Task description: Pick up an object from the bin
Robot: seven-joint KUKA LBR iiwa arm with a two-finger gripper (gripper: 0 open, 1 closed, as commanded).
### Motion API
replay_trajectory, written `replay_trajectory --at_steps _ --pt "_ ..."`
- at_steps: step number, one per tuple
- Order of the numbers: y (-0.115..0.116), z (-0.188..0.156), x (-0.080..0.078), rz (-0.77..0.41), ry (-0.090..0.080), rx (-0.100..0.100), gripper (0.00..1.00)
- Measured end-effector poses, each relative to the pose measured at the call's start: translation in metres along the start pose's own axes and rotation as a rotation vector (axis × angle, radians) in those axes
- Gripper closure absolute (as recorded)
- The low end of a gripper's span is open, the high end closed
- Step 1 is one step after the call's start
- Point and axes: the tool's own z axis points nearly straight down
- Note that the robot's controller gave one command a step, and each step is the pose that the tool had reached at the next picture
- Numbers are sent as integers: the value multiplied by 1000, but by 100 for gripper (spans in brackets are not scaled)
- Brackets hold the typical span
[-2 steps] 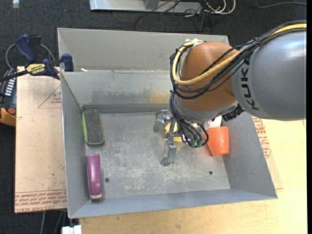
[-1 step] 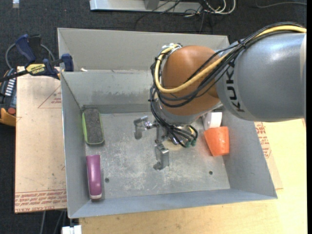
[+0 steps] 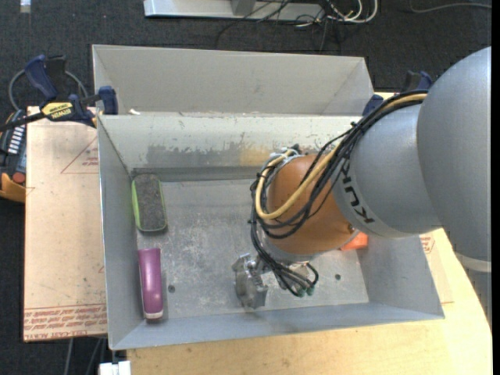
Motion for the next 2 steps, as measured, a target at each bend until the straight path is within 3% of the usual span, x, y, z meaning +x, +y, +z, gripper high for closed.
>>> replay_trajectory --at_steps 1,2 --pt "0 -1 -1 1 -4 0 100" --pt "48 -51 -6 -65 -3 -2 100"
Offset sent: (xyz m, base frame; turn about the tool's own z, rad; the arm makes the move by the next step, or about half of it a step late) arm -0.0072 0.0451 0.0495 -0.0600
